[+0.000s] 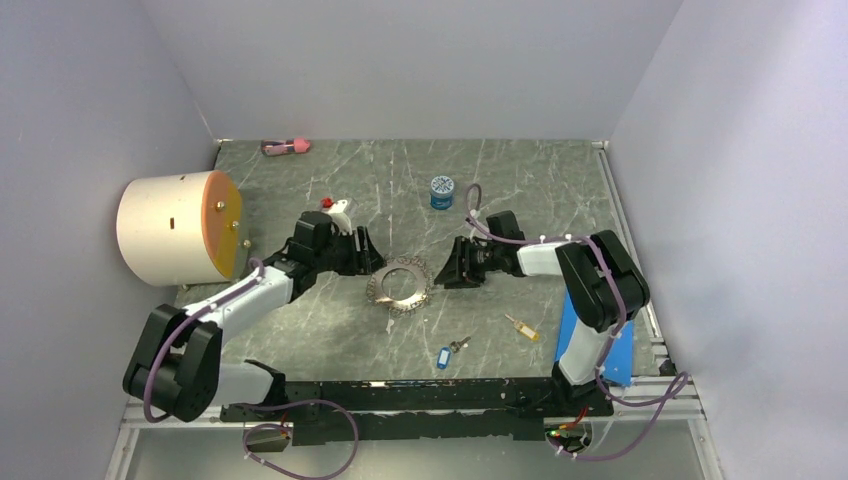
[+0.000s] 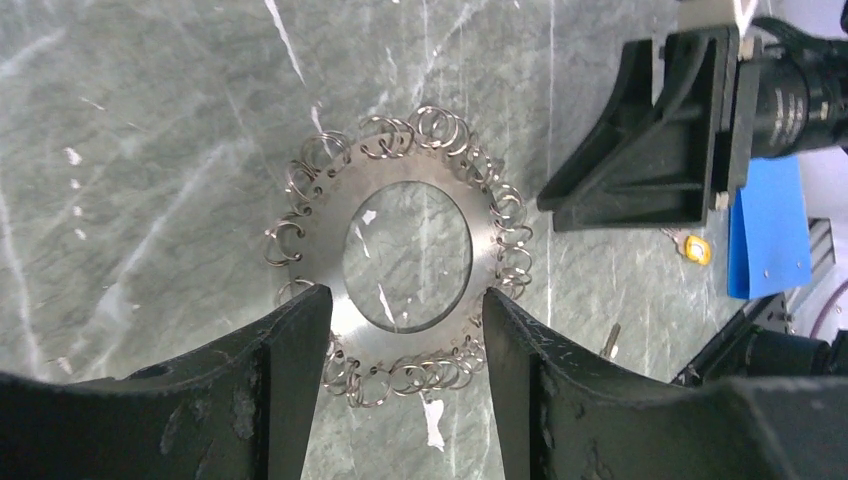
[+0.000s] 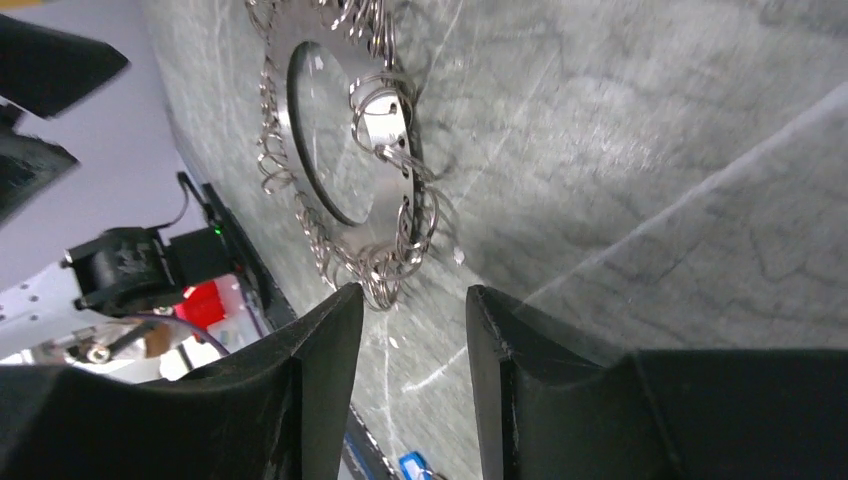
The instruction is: Put the keys on the keyring
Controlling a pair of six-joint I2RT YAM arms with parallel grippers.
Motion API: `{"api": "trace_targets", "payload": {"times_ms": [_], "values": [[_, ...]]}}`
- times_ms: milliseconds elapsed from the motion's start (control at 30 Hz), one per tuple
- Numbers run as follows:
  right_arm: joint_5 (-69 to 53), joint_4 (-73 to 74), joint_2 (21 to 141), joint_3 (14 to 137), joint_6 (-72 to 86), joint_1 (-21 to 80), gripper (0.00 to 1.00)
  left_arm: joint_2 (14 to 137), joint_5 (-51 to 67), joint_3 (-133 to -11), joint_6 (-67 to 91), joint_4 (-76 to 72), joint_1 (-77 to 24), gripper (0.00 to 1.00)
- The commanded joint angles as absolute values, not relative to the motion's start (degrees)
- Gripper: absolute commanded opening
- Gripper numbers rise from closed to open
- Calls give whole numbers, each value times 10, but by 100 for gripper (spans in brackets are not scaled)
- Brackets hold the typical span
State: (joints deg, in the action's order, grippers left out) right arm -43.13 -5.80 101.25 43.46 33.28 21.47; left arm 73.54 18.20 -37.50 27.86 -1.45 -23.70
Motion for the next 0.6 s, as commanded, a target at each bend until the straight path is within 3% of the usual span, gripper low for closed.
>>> {"api": "trace_targets", "payload": {"times_ms": [0,567], "values": [[-447,-113,1047,463,370,208,46,753,240,-379,261,-56,-237,62],[-451,-110,1074,506,413,212,46,734,274,-326,200,-178,-238,60]]}}
